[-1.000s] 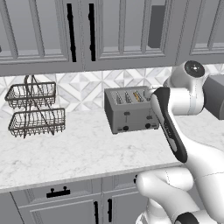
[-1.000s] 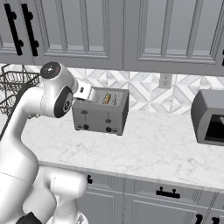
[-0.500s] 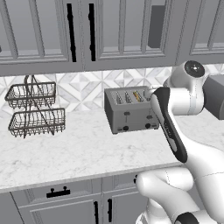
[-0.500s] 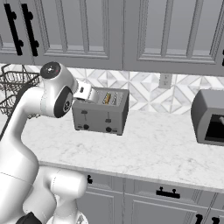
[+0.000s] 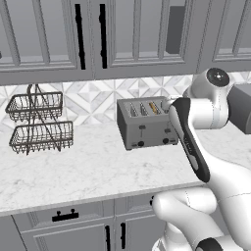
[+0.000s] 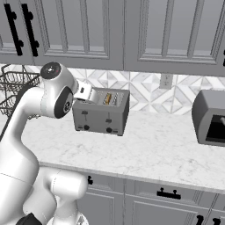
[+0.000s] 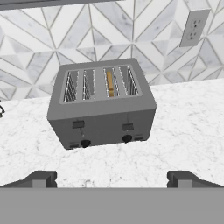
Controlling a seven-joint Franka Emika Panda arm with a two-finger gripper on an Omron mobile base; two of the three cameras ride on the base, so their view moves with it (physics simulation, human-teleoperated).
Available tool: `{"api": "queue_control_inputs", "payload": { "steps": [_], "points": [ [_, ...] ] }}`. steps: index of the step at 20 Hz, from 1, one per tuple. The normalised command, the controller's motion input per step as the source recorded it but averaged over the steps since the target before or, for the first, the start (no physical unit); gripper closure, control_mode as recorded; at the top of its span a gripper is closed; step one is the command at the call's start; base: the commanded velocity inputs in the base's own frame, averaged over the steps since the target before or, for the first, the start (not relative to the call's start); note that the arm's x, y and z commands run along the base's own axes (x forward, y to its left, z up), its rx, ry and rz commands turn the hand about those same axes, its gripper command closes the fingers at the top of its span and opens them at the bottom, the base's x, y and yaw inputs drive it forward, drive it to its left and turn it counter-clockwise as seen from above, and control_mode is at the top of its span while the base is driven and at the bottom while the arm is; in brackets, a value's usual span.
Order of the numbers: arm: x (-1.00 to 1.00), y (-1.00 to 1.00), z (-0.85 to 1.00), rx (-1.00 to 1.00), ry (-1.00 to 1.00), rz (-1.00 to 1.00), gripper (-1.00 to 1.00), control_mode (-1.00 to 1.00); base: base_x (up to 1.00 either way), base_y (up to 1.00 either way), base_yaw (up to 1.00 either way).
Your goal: Start the toaster. Once the lever pops up, take the bread to the plate on the dining counter.
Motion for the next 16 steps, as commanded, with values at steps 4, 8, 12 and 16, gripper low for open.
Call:
{"api": "queue_control_inputs", "payload": {
  "steps": [4, 8, 12, 16],
  "points": [
    [0.0, 0.0, 0.0, 0.0, 0.0, 0.0, -1.0, -1.0, 0.0, 0.0, 0.0],
    [0.0, 0.0, 0.0, 0.0, 0.0, 0.0, -1.0, -1.0, 0.0, 0.0, 0.0],
    [0.0, 0.0, 0.0, 0.0, 0.0, 0.0, -1.0, -1.0, 0.0, 0.0, 0.0],
    [0.0, 0.0, 0.0, 0.0, 0.0, 0.0, -1.0, -1.0, 0.0, 0.0, 0.0]
  ]
}}
